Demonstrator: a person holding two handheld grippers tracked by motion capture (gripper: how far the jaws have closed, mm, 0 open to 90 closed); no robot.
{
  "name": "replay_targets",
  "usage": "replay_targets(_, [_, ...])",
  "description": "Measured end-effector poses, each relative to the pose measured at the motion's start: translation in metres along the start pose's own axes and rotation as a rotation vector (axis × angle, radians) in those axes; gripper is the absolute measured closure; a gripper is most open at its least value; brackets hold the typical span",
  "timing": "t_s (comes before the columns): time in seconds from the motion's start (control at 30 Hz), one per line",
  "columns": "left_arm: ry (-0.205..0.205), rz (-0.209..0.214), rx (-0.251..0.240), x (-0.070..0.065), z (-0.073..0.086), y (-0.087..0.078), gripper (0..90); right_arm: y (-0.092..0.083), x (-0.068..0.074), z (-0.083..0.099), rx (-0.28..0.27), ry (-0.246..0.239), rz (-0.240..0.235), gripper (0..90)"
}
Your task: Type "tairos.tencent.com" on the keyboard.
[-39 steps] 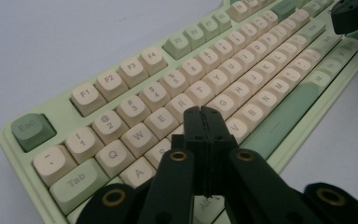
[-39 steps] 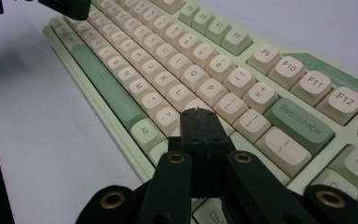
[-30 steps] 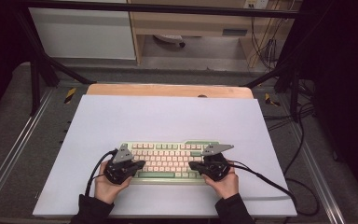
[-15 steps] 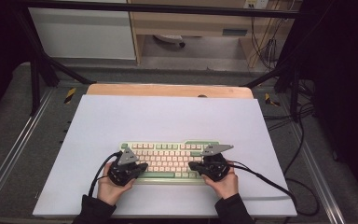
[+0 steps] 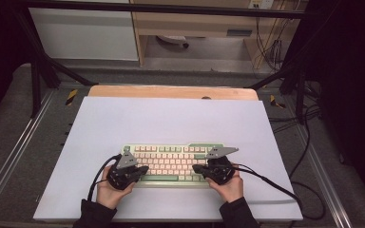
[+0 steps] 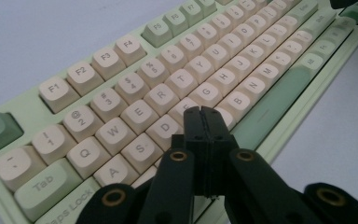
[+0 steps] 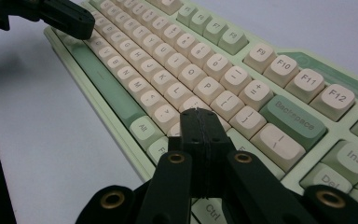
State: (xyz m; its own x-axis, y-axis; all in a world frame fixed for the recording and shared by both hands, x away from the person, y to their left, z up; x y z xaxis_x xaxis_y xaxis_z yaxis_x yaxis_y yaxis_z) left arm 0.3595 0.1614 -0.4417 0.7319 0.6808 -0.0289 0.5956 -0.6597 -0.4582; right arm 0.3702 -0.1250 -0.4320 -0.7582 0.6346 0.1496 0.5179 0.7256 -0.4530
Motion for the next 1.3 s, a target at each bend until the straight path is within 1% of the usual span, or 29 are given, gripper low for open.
replay_targets(0.27, [-0.013, -0.013, -0.019, 0.007, -0.003, -0.010, 90.0, 0.000, 0.000, 0.000, 0.000, -0.001, 0.000, 90.0])
replay_targets(0.6, [-0.019, -0.028, -0.028, 0.013, -0.010, -0.015, 90.0, 0.000, 0.000, 0.000, -0.001, 0.002, 0.001, 90.0])
replay_targets(0.73, [-0.019, -0.036, -0.022, 0.015, -0.012, -0.012, 90.0, 0.000, 0.000, 0.000, -0.002, 0.001, 0.001, 90.0])
replay_targets(0.93, [-0.014, -0.044, -0.013, 0.016, -0.017, -0.005, 90.0, 0.000, 0.000, 0.000, 0.005, 0.004, 0.001, 90.0])
replay_targets(1.07, [-0.013, -0.057, -0.008, 0.018, -0.021, 0.001, 90.0, 0.000, 0.000, 0.000, 0.005, 0.001, 0.001, 90.0])
replay_targets(1.3, [-0.027, -0.072, 0.003, 0.022, -0.019, 0.012, 90.0, 0.000, 0.000, 0.000, 0.002, -0.001, -0.001, 90.0])
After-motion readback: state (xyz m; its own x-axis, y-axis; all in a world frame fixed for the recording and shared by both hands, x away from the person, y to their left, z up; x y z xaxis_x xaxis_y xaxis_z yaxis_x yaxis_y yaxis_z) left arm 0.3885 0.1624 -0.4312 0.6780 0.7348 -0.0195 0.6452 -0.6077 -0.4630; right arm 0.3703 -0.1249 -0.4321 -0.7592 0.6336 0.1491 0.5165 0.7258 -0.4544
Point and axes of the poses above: each handheld gripper's, and its own axes: y roughly forward along the jaws, z roughly out of its underside, x roughly to its left, the point moved 3 cm from there along y, roughly forward along the jaws, and after that the axes turned 13 degrees about -x, right-handed, at the moved point
